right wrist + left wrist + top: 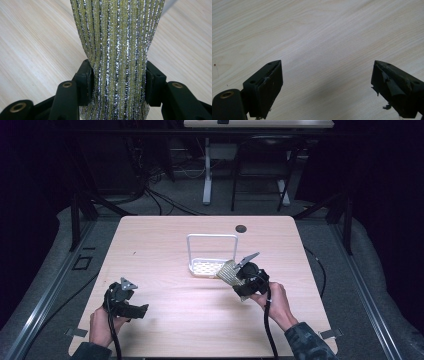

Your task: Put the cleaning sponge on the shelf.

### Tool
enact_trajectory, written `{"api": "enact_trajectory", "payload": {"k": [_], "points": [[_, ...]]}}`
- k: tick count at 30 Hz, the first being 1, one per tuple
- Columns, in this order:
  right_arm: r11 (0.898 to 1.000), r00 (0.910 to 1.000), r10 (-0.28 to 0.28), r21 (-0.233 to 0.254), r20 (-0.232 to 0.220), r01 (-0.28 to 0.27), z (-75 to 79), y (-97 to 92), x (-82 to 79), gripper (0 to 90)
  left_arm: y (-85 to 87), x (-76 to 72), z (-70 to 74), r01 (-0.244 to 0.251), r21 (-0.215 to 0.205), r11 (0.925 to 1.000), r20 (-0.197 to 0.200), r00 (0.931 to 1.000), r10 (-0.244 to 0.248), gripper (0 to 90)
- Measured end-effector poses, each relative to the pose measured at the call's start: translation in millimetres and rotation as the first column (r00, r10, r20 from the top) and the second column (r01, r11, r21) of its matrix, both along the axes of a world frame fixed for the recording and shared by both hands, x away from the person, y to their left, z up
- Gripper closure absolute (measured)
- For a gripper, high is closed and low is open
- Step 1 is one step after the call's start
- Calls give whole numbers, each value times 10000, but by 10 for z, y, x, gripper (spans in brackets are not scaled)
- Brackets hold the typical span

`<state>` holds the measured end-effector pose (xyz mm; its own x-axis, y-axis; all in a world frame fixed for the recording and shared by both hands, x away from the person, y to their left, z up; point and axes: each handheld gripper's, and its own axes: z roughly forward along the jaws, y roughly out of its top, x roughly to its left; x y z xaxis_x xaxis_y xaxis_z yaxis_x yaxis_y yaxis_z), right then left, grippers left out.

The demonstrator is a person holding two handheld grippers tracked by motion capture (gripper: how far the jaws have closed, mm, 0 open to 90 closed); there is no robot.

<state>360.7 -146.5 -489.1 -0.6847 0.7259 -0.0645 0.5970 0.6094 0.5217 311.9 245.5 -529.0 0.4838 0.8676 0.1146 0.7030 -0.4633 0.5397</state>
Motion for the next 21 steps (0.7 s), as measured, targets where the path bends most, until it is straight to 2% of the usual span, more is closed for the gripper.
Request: {"api": "enact_trajectory", "payload": {"k": [6,11,16,21], "points": [[9999,9999,109,-2,28,-109,14,203,52,499,8,-4,-3,-78,-64,9999,-18,10000,78,104],[10000,10000,16,-36,24,-16,2,279,125,497,10,-2,3,-29,-24,10000,-2,10000,29,104],[9998,9999,-113,181,-15,113,-22,349,220,492,20,-6,5,-82,-73,9999,22,10000,83,104],[9998,9998,-194,107,94,193,-27,452,273,488,6,-2,7,-58,-102,9999,35,10000,58,104]]}}
